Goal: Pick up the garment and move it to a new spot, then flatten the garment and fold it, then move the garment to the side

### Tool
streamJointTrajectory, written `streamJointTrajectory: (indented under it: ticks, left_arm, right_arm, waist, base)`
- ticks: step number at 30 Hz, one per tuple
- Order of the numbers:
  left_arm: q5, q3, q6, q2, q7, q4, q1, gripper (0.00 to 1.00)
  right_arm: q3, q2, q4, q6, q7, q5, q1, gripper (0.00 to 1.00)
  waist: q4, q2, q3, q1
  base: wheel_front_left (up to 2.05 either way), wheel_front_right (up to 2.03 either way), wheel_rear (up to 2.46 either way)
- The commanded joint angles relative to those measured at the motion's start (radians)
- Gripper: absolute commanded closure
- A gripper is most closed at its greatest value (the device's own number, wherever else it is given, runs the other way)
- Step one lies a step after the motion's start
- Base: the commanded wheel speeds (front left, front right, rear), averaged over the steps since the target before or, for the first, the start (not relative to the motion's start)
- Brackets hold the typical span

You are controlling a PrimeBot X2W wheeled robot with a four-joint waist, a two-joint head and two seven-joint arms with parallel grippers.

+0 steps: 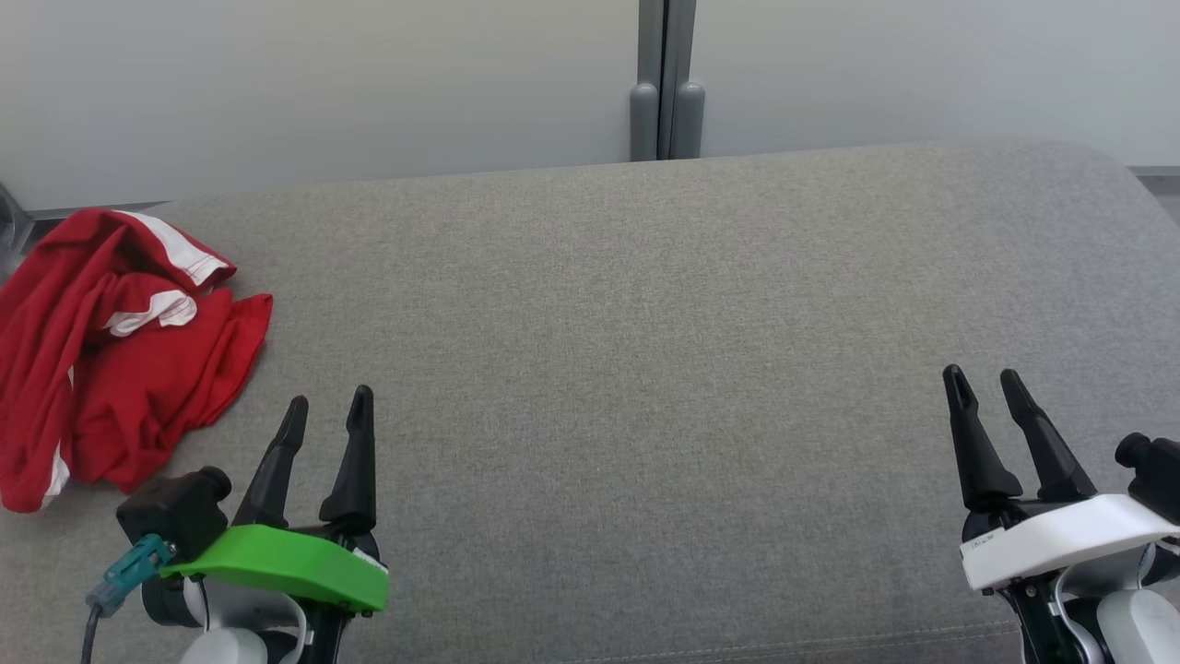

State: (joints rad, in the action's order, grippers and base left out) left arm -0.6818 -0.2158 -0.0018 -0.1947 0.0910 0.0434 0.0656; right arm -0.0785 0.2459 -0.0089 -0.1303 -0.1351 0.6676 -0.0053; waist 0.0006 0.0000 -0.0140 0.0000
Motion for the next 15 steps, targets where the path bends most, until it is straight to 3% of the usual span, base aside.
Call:
streamJointTrajectory:
  ticks: [1, 15]
  left_arm:
    - [0.033, -0.001, 0.01, -0.011, 0.0, -0.003, 0.026, 0.0]
    - [0.151, -0.016, 0.044, -0.025, -0.001, 0.032, 0.034, 0.0]
  right_arm:
    - [0.009, 0.001, -0.002, 0.0, -0.007, -0.043, -0.018, 0.0]
    - [0.049, -0.054, 0.05, 0.0, -0.025, -0.252, -0.024, 0.0]
  waist:
    - [0.001, 0.0, 0.0, 0.0]
    - [0.009, 0.0, -0.003, 0.0]
  base:
    - [0.0, 0.0, 0.0]
    - [0.0, 0.0, 0.0]
